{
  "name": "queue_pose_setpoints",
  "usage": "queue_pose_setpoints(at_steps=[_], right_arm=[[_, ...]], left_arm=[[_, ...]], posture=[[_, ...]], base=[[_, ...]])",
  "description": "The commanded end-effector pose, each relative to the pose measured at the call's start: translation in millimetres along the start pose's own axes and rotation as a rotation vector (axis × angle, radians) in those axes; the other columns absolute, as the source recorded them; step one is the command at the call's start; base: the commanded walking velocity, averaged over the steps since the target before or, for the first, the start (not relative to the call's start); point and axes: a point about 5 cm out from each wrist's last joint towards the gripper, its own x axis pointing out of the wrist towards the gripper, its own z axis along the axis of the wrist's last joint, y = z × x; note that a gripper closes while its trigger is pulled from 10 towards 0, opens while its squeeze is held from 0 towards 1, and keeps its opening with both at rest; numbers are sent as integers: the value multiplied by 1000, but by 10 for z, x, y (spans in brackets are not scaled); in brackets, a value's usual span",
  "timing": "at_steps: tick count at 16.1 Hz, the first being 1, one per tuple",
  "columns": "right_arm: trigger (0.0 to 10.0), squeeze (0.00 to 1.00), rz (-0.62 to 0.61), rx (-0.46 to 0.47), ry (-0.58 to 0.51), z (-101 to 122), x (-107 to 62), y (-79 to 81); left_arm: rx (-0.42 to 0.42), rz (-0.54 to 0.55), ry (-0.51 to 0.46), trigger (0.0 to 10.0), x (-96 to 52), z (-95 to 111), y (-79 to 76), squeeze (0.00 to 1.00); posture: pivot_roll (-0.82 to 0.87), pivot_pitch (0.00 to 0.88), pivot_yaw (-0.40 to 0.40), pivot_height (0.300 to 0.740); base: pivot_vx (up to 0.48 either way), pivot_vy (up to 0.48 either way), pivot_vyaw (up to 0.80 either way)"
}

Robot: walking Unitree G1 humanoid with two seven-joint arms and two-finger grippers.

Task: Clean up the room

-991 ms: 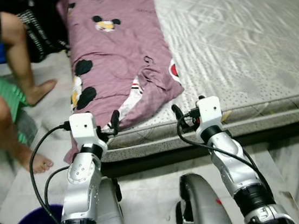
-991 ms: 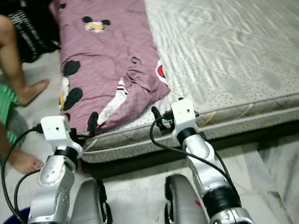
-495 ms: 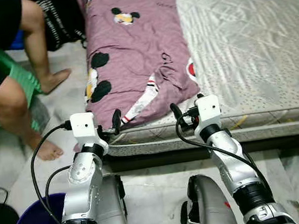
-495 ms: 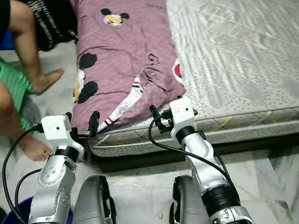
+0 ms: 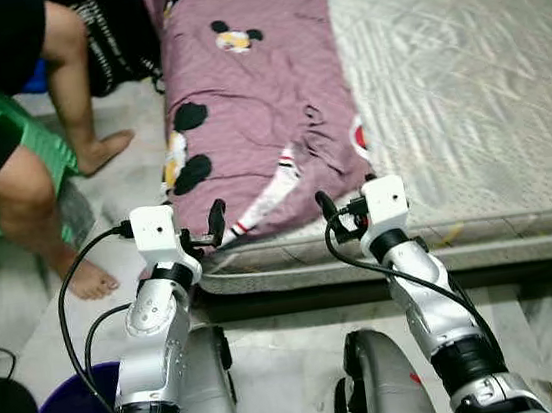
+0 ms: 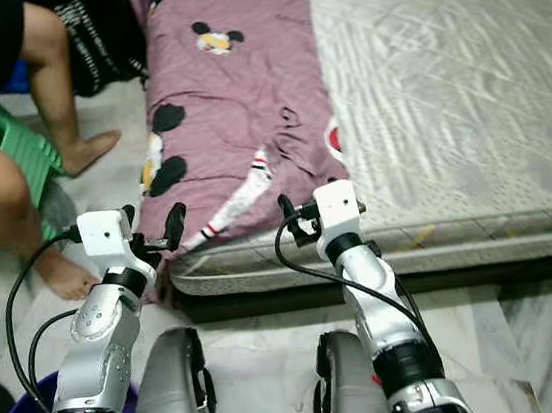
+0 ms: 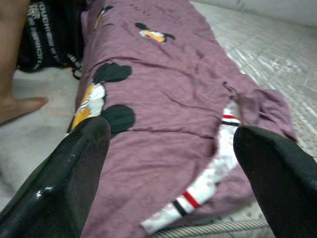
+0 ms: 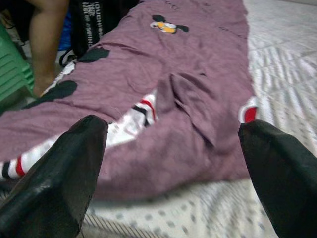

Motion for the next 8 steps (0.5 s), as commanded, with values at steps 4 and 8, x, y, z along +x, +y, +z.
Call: queue_pose_setpoints(at_steps=[4,8], right_arm=[[10000,0,-9,5,17,-46,-13,-2],[10000,0,-12,8,21,-52,-8,-1]], left_arm=[[-2,5,19,10000,-12,-31,15,0],[9,15,18,10000,-13,-27,8,0]], posture=[[-19,238,-14,614],[-17,241,-13,614]], base=[[343,0,0],[296,0,0]])
